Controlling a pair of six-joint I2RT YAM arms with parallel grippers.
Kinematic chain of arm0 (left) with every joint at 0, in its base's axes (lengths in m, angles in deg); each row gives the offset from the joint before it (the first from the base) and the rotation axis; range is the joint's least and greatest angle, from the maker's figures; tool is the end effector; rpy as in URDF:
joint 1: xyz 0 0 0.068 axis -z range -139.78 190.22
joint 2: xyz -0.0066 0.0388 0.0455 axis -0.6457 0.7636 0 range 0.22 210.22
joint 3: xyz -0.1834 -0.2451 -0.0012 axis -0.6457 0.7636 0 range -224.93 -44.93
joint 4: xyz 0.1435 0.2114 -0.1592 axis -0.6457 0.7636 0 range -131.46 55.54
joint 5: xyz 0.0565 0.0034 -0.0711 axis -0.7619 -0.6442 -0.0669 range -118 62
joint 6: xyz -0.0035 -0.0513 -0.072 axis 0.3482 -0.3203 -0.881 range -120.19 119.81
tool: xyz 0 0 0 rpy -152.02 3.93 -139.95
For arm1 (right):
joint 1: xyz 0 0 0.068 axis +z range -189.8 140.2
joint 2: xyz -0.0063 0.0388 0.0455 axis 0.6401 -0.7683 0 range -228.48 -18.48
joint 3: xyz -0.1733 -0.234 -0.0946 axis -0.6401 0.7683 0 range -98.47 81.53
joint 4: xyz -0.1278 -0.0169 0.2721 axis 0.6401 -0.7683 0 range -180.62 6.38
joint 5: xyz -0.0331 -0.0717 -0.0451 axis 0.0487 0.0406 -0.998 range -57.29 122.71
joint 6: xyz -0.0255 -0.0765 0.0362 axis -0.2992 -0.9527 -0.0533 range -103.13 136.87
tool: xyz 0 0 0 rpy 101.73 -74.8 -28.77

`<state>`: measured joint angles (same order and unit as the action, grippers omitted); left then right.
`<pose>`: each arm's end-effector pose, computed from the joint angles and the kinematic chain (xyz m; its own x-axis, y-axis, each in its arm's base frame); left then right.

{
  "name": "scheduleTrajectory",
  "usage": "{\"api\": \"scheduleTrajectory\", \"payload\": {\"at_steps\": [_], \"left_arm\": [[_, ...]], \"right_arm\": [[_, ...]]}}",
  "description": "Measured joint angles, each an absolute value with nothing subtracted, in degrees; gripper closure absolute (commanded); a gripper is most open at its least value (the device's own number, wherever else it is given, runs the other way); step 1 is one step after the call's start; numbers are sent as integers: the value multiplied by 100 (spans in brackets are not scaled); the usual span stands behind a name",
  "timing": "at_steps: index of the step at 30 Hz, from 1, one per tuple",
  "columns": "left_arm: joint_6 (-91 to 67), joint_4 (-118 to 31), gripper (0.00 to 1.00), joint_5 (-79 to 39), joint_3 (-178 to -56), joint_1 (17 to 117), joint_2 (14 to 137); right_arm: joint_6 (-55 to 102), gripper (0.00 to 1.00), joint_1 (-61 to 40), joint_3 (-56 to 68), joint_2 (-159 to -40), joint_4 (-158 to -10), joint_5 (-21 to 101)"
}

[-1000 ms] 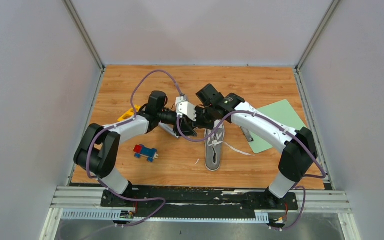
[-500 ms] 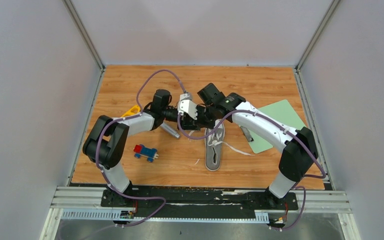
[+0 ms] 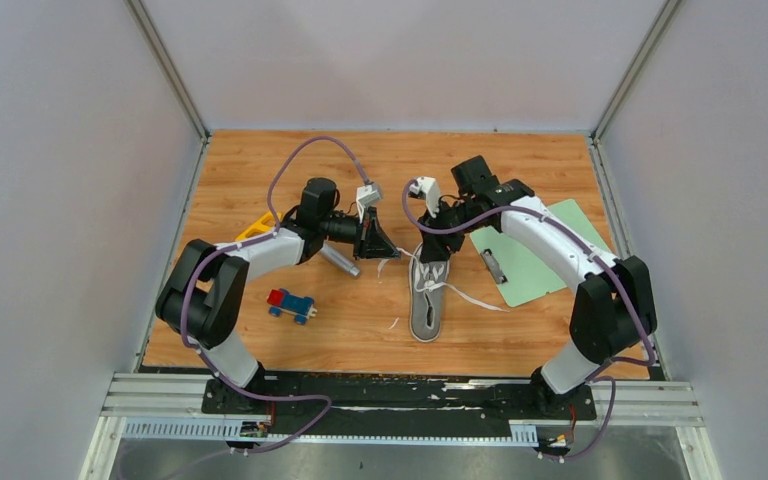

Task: Tie the shoes
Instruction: Wrap the shoelace around the shoelace.

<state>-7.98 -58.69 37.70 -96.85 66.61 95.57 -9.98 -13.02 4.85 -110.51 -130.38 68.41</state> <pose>0.3200 -0.2388 0.2099 -0.5158 0.1936 -0.8345 0.8535 0.0318 -0.5202 0.3254 0.2155 0.2718 -0.4287 -0.6272 -0.6503 -0.9002 0.3573 0.2489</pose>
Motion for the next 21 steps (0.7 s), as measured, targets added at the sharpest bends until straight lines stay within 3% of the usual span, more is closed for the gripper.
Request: {"api": "scheduleTrajectory", "payload": {"at_steps": [13, 21], "left_arm": [[-807, -5849, 100, 3743, -9685, 6661, 9555], [-879, -5841, 100, 3739, -9685, 6661, 9555]], "right_arm": [[-756, 59, -1162, 747, -11062, -12874, 7678], [-690, 98, -1164, 749, -11351, -12743, 7735]]}}
